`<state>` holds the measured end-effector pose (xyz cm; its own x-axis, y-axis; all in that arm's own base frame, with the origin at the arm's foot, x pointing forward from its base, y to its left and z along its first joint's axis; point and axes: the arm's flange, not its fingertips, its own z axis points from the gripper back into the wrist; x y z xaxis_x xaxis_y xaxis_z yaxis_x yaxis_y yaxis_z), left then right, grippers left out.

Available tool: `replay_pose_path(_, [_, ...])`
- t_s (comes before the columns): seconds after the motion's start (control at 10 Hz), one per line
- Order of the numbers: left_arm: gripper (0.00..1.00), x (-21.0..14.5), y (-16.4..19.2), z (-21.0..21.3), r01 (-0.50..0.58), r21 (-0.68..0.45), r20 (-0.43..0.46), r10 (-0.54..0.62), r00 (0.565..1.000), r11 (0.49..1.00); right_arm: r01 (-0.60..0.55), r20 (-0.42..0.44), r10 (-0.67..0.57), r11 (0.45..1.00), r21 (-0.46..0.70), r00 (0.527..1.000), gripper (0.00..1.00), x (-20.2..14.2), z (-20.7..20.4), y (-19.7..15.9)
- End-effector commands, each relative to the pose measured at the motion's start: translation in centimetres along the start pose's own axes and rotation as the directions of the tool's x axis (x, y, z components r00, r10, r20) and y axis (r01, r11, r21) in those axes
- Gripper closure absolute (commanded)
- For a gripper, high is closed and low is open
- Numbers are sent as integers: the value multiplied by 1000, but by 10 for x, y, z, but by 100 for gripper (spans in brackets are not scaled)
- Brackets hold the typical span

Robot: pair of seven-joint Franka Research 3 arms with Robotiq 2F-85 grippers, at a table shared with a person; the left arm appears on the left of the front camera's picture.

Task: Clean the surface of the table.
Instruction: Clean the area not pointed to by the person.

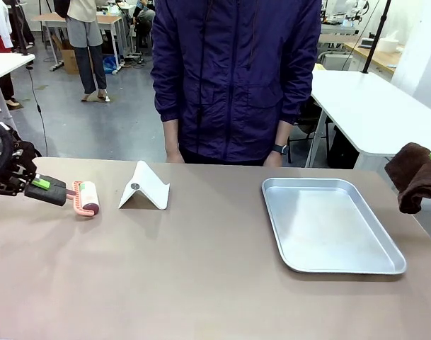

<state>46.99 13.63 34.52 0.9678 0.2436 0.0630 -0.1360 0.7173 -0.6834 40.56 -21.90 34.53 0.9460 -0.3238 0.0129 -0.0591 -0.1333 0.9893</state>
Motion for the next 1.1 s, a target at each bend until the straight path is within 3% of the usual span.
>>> replay_pose_path(0.0, [78,-23,13,-50,26,180,-114,-5,993,983,-7,-7,7,1000,11,1000,91,-1,0,4])
replay_pose_path(0.2, [78,-25,4,-55,41,180,-126,-18,992,983,-7,-7,7,1000,11,1000,91,-1,0,4])
replay_pose_path(0.4, [78,-28,-3,-47,63,106,-151,-46,988,992,-7,-7,7,1000,11,1000,91,-1,0,4])
replay_pose_path(0.8, [78,-41,-8,36,116,-205,-196,-157,968,972,-7,-7,7,1000,11,1000,91,-1,0,4])
replay_pose_path(1.0, [78,-48,2,74,144,-273,-165,-194,967,951,-7,-7,7,1000,11,1000,91,-1,0,4])
